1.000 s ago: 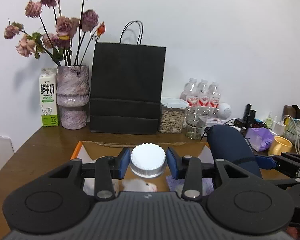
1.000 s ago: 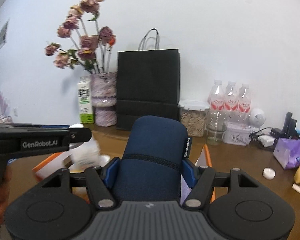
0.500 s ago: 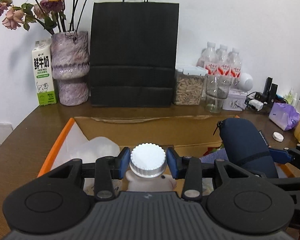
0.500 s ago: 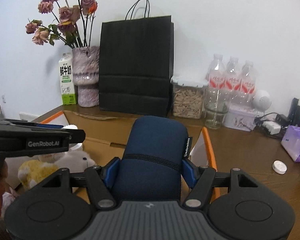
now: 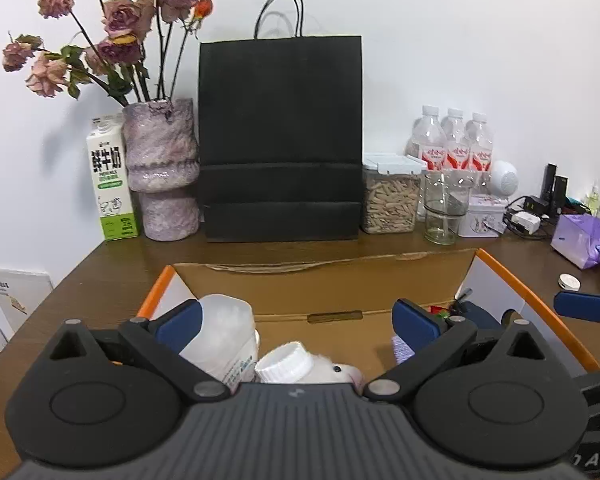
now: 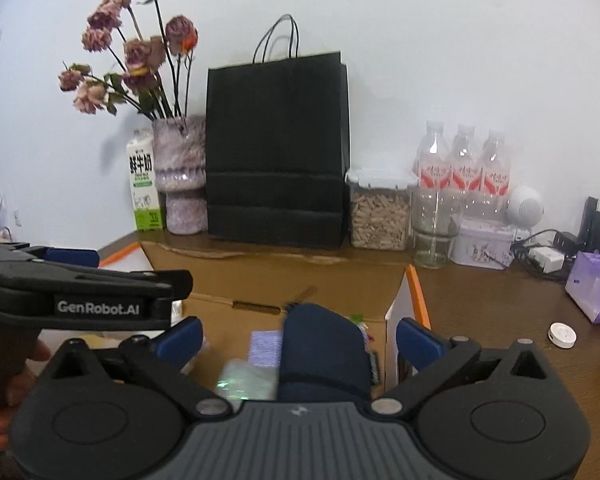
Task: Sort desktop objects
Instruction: 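Carry the cap and navy pouch into the box and open both tools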
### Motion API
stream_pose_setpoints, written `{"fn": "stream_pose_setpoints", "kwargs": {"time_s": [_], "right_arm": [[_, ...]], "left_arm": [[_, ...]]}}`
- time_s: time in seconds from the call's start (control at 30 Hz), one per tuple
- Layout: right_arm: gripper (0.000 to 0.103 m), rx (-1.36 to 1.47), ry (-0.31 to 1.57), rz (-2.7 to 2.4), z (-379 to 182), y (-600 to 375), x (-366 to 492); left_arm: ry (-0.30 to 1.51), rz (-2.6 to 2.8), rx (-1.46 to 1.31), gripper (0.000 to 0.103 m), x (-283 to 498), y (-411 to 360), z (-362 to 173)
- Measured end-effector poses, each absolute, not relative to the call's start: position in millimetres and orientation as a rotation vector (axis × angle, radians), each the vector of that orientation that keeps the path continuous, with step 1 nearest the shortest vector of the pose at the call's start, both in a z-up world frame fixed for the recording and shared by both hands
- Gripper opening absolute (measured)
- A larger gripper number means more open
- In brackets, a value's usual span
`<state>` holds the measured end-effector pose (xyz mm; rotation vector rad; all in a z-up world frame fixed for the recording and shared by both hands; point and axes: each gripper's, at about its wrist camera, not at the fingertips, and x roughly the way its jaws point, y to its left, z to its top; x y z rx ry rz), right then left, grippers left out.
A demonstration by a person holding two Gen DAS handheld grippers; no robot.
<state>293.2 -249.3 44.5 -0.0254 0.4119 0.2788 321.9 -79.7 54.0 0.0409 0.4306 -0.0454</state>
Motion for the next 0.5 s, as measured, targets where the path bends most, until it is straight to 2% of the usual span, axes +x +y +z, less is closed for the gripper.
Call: {"fn": "stream_pose_setpoints", "kwargs": {"time_s": [0.5], "right_arm": [[0.103, -0.007, 0.389, 0.270, 53.4, -254.2, 285.5]], "left_arm": [[0.426, -0.026, 0.036, 0.103, 319.0, -79.9, 55.3]]}}
